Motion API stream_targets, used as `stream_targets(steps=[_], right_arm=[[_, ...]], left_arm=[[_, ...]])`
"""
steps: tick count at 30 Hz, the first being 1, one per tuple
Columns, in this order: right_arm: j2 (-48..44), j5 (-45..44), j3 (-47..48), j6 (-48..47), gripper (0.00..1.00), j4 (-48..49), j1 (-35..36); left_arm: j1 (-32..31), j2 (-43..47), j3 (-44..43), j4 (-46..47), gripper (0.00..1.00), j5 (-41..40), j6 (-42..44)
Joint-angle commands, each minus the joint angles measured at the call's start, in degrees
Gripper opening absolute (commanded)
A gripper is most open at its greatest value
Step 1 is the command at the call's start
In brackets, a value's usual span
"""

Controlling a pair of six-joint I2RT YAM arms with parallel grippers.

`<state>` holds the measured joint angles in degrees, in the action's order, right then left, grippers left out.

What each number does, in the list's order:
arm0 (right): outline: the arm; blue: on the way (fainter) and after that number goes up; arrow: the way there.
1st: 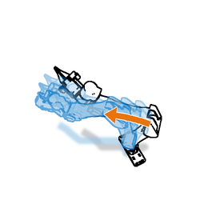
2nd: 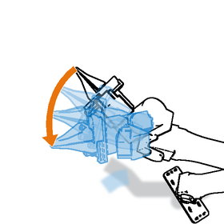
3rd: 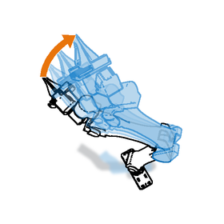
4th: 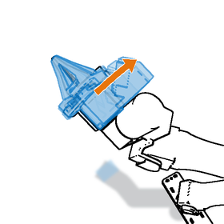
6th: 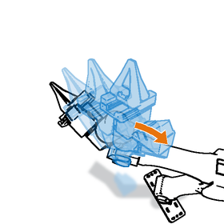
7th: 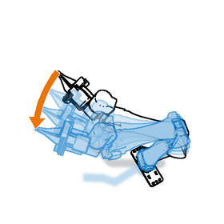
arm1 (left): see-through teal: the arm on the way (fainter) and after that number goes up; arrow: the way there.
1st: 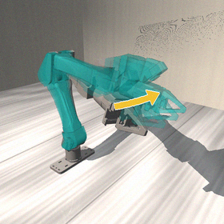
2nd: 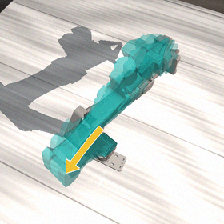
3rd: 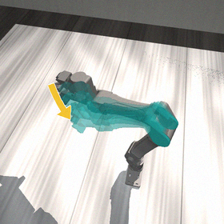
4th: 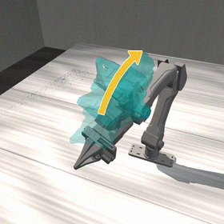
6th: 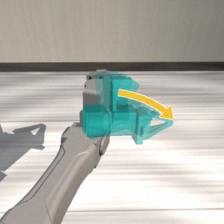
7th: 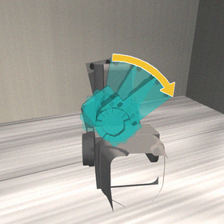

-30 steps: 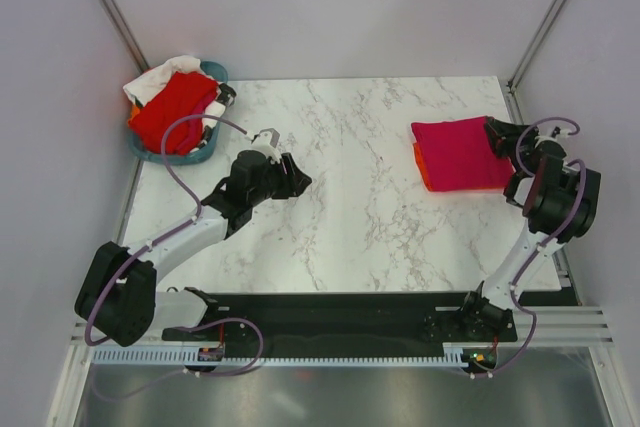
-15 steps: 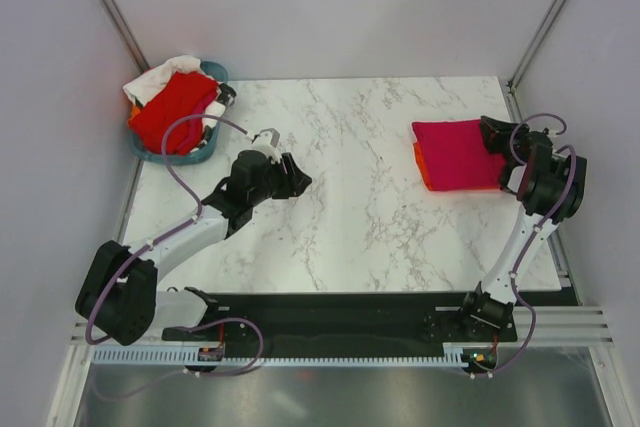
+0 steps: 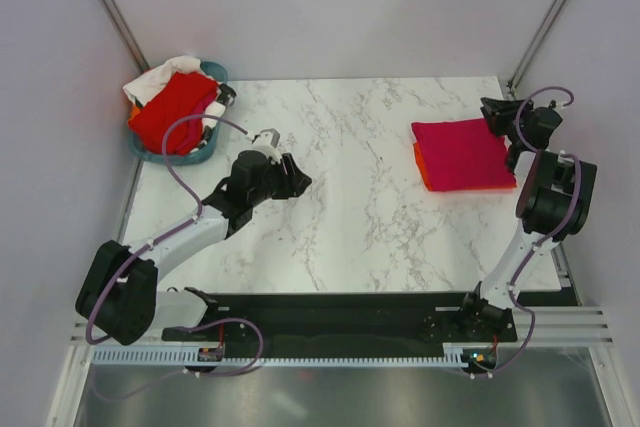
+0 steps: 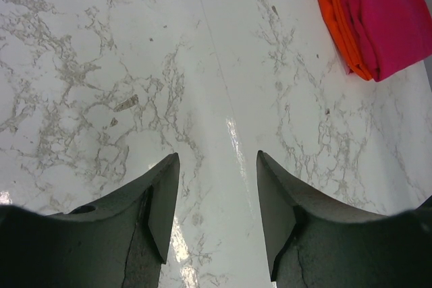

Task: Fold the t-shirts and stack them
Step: Neatly place the folded tshirt to the corner, then reset both grippers

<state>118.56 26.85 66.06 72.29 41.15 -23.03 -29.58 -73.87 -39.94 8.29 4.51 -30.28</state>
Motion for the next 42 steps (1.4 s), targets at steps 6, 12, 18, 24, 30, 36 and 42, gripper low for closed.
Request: stream_targets(steps=[6,12,18,24,30,36,42], right_arm=[[-18.18,-3.28,-1.28,-21.3,0.43,-19.07,12.36],[-28.37,-14.35,-3.65,-35.72,0.45,-32.35,26.53],[-37.87,-28.85,-9.27,-44.06,0.91,-38.5,36.8],[-43.85,-33.52,-19.47,-40.75,0.98,-39.92,40.51],[-51.67,-53.09,-24.57,-42.41,0.98,-45.79,52.28],[-58.97,-61.65,-34.14,-38.82,0.98,-42.21,57.57],[-64.33,-51.73,-40.66,-43.29,0.98,-42.73,57.57]], left_arm=[[0.32,1.18,0.3,1.9,0.61,-1.88,2.69],[0.4,3.55,1.62,1.99,0.74,-3.46,2.68],[0.4,5.57,2.68,2.25,0.74,-4.34,3.56],[0.4,9.08,5.22,4.8,0.74,-4.34,4.27],[0.4,13.73,9.87,4.02,0.8,-3.73,2.87],[0.32,22.17,15.32,-0.38,1.0,-4.33,3.91],[0.32,31.75,19.19,-7.76,1.0,-9.34,6.28]])
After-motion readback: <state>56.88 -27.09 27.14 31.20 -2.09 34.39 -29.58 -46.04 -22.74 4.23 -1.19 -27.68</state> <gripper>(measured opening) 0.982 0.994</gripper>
